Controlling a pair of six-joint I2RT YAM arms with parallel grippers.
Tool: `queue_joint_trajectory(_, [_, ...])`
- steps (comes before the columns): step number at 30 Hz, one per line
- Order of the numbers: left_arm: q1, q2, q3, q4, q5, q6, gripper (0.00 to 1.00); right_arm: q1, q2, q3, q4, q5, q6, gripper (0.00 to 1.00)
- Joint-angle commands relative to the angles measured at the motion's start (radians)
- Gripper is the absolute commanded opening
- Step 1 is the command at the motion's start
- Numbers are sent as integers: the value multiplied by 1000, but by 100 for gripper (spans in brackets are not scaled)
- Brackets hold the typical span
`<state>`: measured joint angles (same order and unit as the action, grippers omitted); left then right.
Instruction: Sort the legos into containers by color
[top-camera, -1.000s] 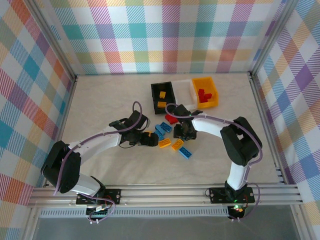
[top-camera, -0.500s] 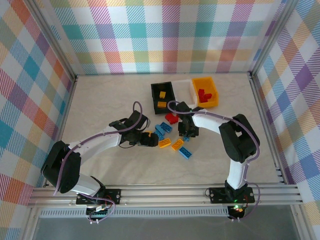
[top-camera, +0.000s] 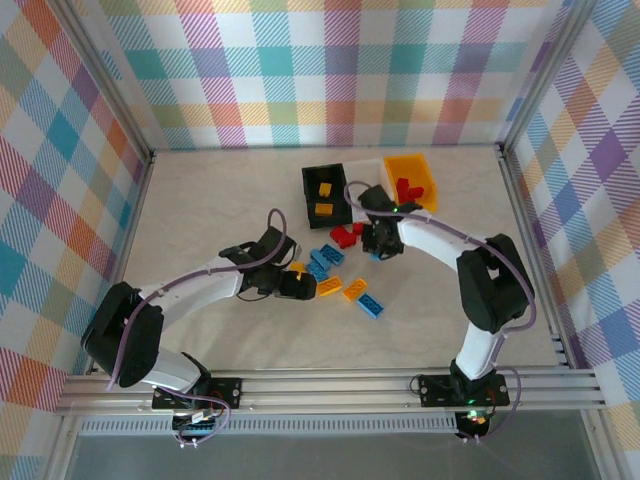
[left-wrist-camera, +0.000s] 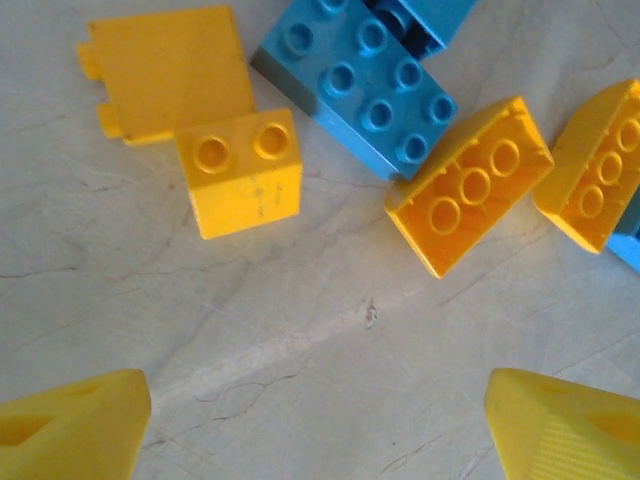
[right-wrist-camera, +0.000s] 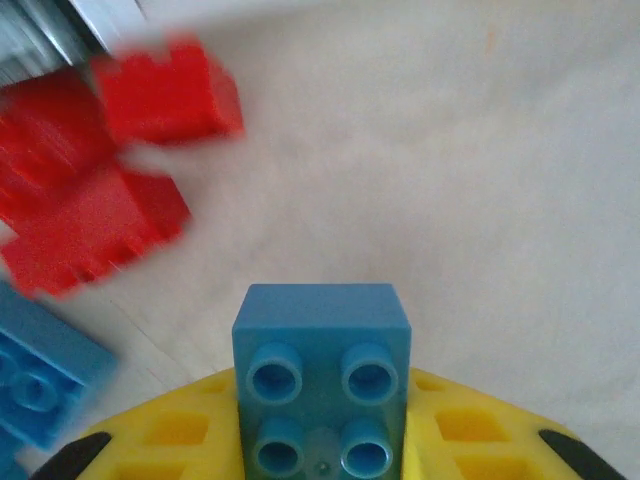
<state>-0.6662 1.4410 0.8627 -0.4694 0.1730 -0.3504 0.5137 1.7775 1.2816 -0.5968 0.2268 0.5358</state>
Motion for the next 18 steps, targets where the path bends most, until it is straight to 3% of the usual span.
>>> queue_joint_trajectory(1, [-41,-32,-14,22,14,23,87,-44,-18,131,-1,0,-63,23])
queue_joint_trajectory(10, [-56,-47,-56,38,18,15,87,-128,266,553,-34,-43,-154,23])
queue_joint_trajectory(18, [-59,-50,-74,38,22,23,87,-156,479,784,-76,-84,-158,24])
